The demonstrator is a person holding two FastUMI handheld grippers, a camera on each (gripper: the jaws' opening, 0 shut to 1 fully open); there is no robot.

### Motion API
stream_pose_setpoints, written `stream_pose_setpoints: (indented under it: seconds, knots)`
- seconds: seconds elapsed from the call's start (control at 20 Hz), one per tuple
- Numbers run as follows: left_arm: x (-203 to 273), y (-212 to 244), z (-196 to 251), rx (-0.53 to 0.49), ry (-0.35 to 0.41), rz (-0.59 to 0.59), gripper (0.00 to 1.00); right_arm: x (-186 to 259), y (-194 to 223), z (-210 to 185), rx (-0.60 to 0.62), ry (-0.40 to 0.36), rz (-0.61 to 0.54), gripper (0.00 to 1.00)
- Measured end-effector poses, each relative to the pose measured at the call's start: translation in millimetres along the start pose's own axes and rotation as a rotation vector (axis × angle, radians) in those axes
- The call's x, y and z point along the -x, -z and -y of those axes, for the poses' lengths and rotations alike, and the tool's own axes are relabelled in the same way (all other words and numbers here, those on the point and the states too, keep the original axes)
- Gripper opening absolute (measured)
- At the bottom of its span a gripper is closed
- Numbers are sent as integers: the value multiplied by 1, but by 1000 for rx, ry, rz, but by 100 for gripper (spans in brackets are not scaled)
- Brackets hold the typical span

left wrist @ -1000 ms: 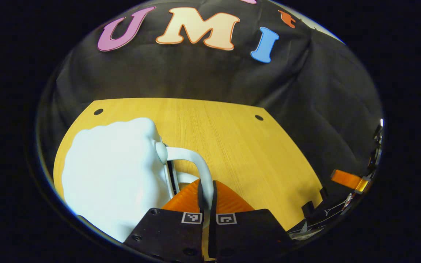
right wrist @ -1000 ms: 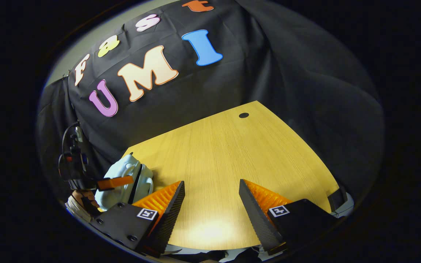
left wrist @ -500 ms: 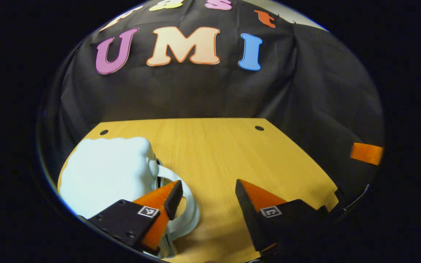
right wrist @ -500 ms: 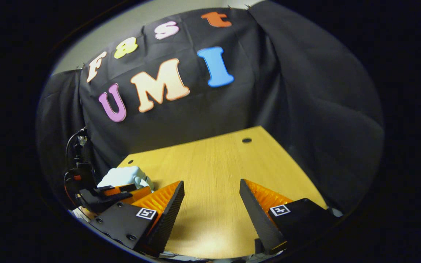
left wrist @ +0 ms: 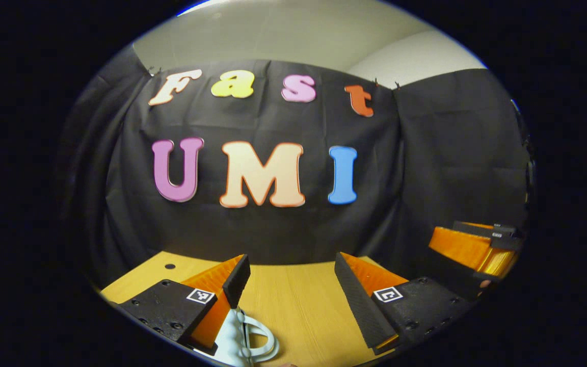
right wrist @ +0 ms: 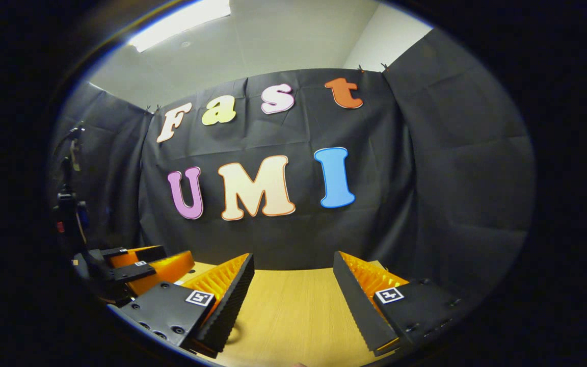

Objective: First open the suitcase, pack the skin care products into it, and then close the suitcase.

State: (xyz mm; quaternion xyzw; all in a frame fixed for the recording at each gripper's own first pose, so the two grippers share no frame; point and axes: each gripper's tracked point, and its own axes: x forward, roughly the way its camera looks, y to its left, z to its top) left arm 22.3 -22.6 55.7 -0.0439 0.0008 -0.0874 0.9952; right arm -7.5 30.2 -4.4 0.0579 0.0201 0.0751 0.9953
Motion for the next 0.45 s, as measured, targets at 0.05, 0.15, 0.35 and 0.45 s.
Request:
stream_pose_setpoints:
  seconds: [0.05,0.15,0.35,0.45]
  knots:
    - [0,-16,8,-9,25,33,95,0,-7,0,-9,4,16,99]
    - [0,-24,14,-15,43,49,95,-1,-11,-1,-9,13,23,98]
    - [1,-30,18,-15,60,66,94,12,-13,-2,-7,23,28,98]
    - [1,-31,19,-17,64,70,94,13,-15,-1,-9,31,33,98]
